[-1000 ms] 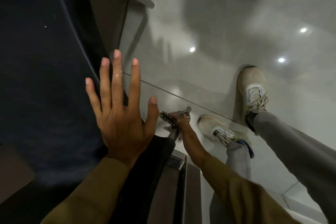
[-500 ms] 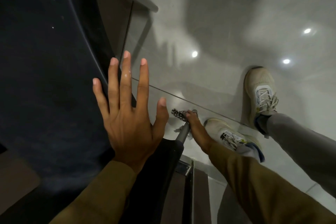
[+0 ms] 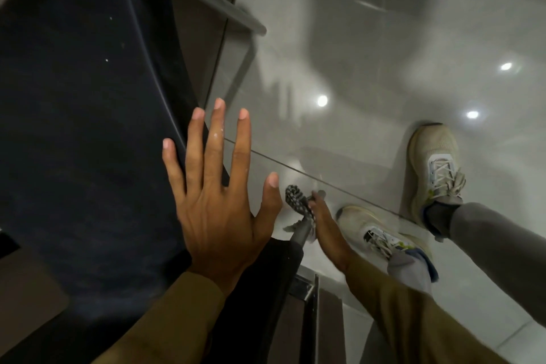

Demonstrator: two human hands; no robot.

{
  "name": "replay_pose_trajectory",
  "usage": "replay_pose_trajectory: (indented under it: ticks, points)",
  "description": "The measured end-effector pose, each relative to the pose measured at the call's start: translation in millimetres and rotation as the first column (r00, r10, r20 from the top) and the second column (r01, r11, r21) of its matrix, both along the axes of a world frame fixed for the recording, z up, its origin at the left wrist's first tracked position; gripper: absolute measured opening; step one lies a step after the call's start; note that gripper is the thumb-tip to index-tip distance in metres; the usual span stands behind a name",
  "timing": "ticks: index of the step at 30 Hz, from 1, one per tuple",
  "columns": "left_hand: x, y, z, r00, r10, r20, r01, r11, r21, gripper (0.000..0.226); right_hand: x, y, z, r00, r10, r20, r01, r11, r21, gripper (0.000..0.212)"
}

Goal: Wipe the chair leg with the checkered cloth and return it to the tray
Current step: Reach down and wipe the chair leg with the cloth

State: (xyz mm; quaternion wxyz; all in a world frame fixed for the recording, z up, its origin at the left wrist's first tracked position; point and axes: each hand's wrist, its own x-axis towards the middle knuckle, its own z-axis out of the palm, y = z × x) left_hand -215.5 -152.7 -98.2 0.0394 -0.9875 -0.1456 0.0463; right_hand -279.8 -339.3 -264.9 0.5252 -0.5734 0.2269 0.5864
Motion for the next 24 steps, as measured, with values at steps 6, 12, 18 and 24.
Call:
replay_pose_trajectory:
  ticks: [6, 12, 18, 24]
  points:
    - [0.2, 0.1, 3.5, 1.000, 0.007, -0.009, -0.007, 1.000, 0.001, 0.073, 9.8, -1.2, 34.1, 0.999, -0.009, -0.041, 0.011, 0.999, 0.046, 0.052]
    - [0.0, 0.6, 1.3, 1.000, -0.001, -0.012, 0.002, 1.000, 0.018, 0.072, -12.5, 0.0, 96.4, 0.994, -0.005, 0.109, -0.004, 0.997, 0.077, 0.042]
    - [-0.9, 2.8, -2.2, 1.000, -0.002, 0.003, 0.002, 1.000, 0.012, 0.074, 8.0, 13.0, 0.5, 0.998, -0.055, 0.036, 0.057, 0.997, -0.048, 0.039]
    - [0.3, 0.0, 1.3, 1.000, 0.010, -0.007, -0.010, 1.000, -0.001, 0.074, 5.3, 1.5, 61.0, 0.998, -0.049, 0.033, 0.048, 0.998, 0.028, 0.051]
